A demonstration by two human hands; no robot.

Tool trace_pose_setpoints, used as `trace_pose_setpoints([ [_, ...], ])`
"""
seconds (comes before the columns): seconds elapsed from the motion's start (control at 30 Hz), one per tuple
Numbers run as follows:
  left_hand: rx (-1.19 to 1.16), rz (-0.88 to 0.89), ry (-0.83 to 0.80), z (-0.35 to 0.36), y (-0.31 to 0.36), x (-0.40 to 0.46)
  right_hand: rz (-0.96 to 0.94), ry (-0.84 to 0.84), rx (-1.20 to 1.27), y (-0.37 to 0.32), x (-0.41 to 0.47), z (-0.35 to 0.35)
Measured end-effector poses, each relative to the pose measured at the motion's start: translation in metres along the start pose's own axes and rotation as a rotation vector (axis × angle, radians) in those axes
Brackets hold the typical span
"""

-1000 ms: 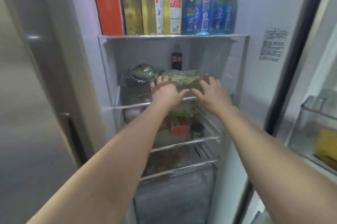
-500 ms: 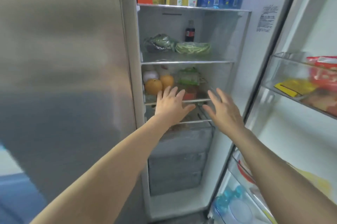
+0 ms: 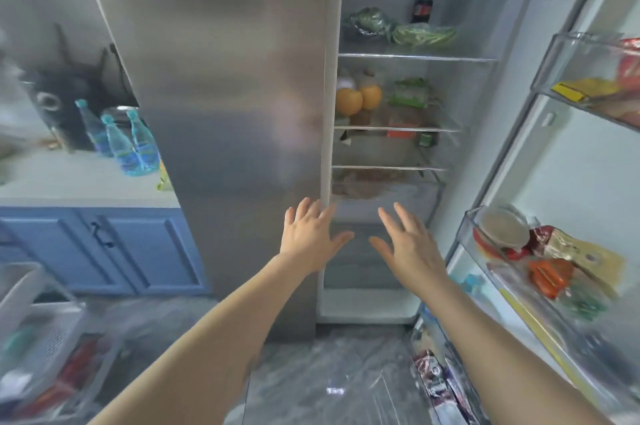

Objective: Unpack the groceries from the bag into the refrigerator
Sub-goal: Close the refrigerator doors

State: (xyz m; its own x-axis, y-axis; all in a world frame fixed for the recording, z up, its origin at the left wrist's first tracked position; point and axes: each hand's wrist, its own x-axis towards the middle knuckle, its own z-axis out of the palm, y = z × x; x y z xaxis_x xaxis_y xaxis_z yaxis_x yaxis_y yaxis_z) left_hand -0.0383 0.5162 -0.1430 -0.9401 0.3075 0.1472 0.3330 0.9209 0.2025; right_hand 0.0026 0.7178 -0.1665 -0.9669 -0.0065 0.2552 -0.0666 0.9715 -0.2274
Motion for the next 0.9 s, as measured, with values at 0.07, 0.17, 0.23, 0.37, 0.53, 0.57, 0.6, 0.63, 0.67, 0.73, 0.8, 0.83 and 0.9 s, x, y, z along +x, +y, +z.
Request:
trace_pose_setpoints([
  [0.07, 0.010, -0.055, 0.004, -0.005, -0.026, -0.022, -0.046, -0.022, 0.003, -0.029, -0.002, 0.008],
  [0.17, 0.015, -0.155, 0.029, -0.014, -0.075, -0.051, -0.136, -0.059, 0.028, -0.082, 0.003, 0.020],
  [0.23, 0.007, -0.219, 0.058, -0.023, -0.112, -0.072, -0.206, -0.084, 0.058, -0.125, 0.009, 0.031],
  [0.37, -0.002, -0.374, 0.078, -0.043, -0.194, -0.124, -0.358, -0.129, 0.082, -0.224, 0.018, 0.057],
  [0.53, 0.037, -0.590, 0.093, -0.070, -0.318, -0.214, -0.532, -0.212, 0.129, -0.369, 0.012, 0.099],
  [0.57, 0.039, -0.635, 0.104, -0.077, -0.343, -0.234, -0.564, -0.232, 0.143, -0.398, 0.009, 0.109],
  [0.6, 0.040, -0.679, 0.116, -0.085, -0.368, -0.254, -0.595, -0.246, 0.157, -0.427, 0.006, 0.118],
  [0.63, 0.044, -0.716, 0.128, -0.092, -0.392, -0.274, -0.625, -0.255, 0.172, -0.455, 0.002, 0.128],
  [0.67, 0.053, -0.749, 0.140, -0.098, -0.414, -0.294, -0.652, -0.264, 0.184, -0.482, -0.001, 0.137],
  [0.73, 0.067, -0.812, 0.155, -0.112, -0.454, -0.330, -0.698, -0.279, 0.211, -0.534, -0.009, 0.152],
  [0.8, 0.072, -0.870, 0.153, -0.122, -0.488, -0.360, -0.741, -0.298, 0.232, -0.579, -0.016, 0.165],
  [0.83, 0.078, -0.894, 0.154, -0.125, -0.503, -0.371, -0.763, -0.310, 0.241, -0.599, -0.019, 0.171],
  [0.9, 0.085, -0.934, 0.156, -0.128, -0.533, -0.389, -0.798, -0.326, 0.262, -0.636, -0.020, 0.184],
])
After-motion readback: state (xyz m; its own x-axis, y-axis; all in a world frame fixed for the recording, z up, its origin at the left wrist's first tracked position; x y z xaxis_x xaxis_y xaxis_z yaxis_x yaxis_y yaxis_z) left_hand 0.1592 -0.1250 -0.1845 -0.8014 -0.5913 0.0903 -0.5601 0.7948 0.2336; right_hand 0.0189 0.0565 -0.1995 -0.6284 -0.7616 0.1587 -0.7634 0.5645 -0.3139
